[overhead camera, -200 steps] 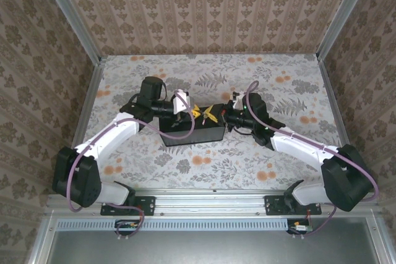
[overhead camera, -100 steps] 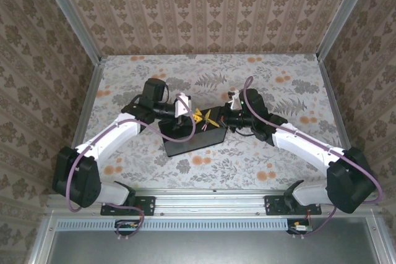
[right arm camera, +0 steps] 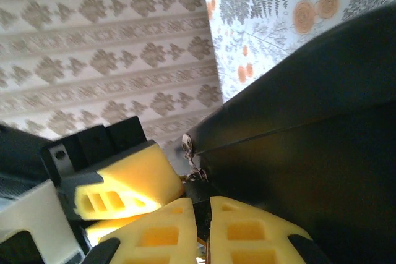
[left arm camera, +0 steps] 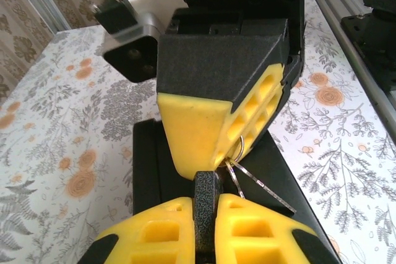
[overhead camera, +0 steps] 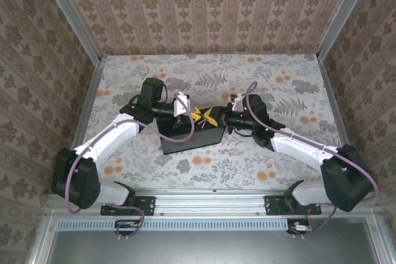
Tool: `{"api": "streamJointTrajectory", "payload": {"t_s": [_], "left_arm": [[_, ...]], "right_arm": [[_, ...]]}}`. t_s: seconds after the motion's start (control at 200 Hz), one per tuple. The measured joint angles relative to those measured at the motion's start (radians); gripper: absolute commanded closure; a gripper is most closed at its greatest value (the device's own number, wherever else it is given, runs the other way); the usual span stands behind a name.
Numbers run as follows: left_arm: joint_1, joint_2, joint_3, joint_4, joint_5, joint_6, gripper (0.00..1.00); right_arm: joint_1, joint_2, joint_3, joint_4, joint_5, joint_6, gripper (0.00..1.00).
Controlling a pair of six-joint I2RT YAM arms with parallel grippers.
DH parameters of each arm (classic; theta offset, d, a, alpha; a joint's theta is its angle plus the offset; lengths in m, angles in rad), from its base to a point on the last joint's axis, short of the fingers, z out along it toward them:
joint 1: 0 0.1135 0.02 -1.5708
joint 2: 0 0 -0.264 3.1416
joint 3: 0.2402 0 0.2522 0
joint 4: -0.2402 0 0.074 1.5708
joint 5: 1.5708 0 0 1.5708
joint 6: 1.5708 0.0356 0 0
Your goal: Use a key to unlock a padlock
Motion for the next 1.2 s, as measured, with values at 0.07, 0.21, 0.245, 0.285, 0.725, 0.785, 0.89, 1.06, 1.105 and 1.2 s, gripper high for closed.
{"api": "streamJointTrajectory", "payload": {"t_s": [0.07,0.21,0.245,0.285,0.725,0.785,0.89,1.06,1.105,1.2], "left_arm": [[0.000,0.000,0.000,0.013,0.003,0.003,1.00],[0.000,0.000,0.000,0.027,0.023,0.017,1.00],[0.000,0.000,0.000,0.029,0.029,0.019,1.00],[0.000,0.000,0.000,0.030,0.036,0.022,1.00],[-0.072,0.004,0.031,0.142,0.141,0.015,0.57],[-0.075,0.002,0.035,0.175,0.171,-0.008,0.55],[-0.060,0.000,0.036,0.230,0.195,-0.058,0.53],[-0.037,-0.007,0.036,0.248,0.164,-0.130,0.53],[-0.031,-0.011,0.036,0.247,0.133,-0.153,0.53],[-0.019,-0.021,0.035,0.246,0.038,-0.219,0.51]], "right_arm": [[0.006,-0.008,-0.011,0.017,0.027,0.080,1.00],[0.034,-0.045,-0.009,-0.039,0.105,0.184,1.00],[0.040,-0.055,-0.008,-0.058,0.122,0.203,1.00],[0.046,-0.065,-0.005,-0.078,0.134,0.222,1.00],[0.061,-0.082,0.123,-0.365,0.078,0.147,1.00],[0.056,-0.080,0.123,-0.389,0.065,0.125,1.00],[0.042,-0.080,0.123,-0.431,0.033,0.087,1.00],[0.006,-0.088,0.138,-0.498,-0.005,-0.003,1.00],[-0.005,-0.088,0.159,-0.541,-0.007,-0.045,1.00],[-0.018,-0.087,0.212,-0.635,-0.006,-0.156,0.97]]}}
